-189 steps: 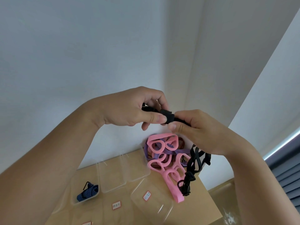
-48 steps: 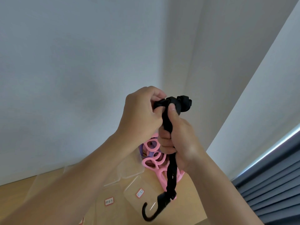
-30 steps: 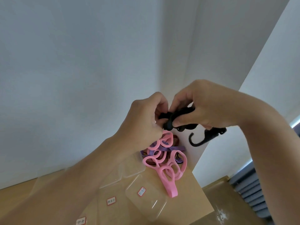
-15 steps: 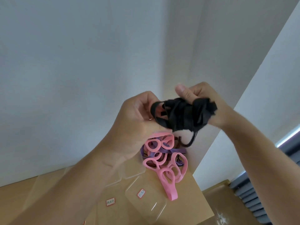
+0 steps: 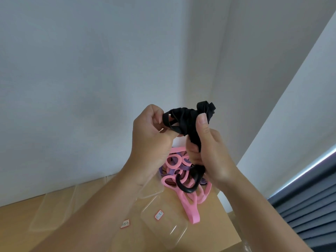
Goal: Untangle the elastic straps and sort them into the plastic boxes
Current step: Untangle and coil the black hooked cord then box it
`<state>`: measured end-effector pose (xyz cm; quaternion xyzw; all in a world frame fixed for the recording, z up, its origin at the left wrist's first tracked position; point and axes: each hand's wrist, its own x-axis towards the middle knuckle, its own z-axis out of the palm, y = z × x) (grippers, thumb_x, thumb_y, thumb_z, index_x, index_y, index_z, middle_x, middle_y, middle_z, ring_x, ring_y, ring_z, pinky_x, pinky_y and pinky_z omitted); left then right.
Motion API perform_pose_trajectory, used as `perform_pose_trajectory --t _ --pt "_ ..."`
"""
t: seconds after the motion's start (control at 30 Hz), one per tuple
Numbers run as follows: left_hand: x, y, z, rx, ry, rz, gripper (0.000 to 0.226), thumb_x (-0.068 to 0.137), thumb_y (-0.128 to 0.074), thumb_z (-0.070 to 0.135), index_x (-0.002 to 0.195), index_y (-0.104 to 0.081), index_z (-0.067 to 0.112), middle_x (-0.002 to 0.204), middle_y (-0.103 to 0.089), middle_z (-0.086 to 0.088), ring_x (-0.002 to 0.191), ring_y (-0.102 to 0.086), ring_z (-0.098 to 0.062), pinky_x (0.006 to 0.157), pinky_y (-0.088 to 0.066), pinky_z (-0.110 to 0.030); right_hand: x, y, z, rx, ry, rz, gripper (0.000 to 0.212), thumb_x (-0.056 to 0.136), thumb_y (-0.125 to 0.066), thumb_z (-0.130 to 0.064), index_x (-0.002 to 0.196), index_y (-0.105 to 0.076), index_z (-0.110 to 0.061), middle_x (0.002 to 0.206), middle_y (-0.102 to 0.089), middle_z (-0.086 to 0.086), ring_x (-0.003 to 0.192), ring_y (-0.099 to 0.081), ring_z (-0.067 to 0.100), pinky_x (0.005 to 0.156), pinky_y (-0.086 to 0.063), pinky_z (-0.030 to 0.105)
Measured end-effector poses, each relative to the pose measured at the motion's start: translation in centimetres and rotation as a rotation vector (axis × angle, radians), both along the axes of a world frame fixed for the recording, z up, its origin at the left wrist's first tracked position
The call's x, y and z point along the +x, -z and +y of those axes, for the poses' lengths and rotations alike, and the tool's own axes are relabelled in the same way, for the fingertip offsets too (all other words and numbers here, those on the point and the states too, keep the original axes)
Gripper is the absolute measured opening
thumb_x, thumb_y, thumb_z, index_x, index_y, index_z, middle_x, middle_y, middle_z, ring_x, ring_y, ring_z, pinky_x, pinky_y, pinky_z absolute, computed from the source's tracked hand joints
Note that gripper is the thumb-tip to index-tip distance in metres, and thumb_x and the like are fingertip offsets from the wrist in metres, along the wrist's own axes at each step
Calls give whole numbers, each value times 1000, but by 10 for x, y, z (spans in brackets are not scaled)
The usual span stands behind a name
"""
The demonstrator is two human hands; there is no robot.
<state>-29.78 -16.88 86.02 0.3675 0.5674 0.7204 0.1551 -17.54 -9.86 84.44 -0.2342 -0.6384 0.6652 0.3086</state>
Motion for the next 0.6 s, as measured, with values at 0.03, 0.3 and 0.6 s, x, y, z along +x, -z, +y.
perform_pose_trajectory --t 0.03,0.3,0.6 --pt "0 1 1 9 -13 13 48 65 -75 -3 68 -36 24 67 -38 -11 62 -45 -44 62 -52 -58 -3 1 -3 22 47 -11 79 71 -40 -95 61 -54 -18 56 -26 0 47 -23 13 43 -26 20" --pt "-8 -2 6 38 -203 223 53 73 -74 -9 72 -32 23 66 -34 11 63 -32 -21 58 -51 -42 -1 15 -18 110 8 -46 50 98 -59 -47 57 -45 -21 50 -50 -12 43 -50 7 46 -41 14" --pt "-29 9 17 51 -287 360 54 76 -68 -18 74 -35 25 68 -36 13 61 -35 -5 59 -43 -27 8 12 -28 -277 -203 -96 17 102 -58 -21 114 -61 -9 61 -49 2 37 -28 10 37 -22 16"
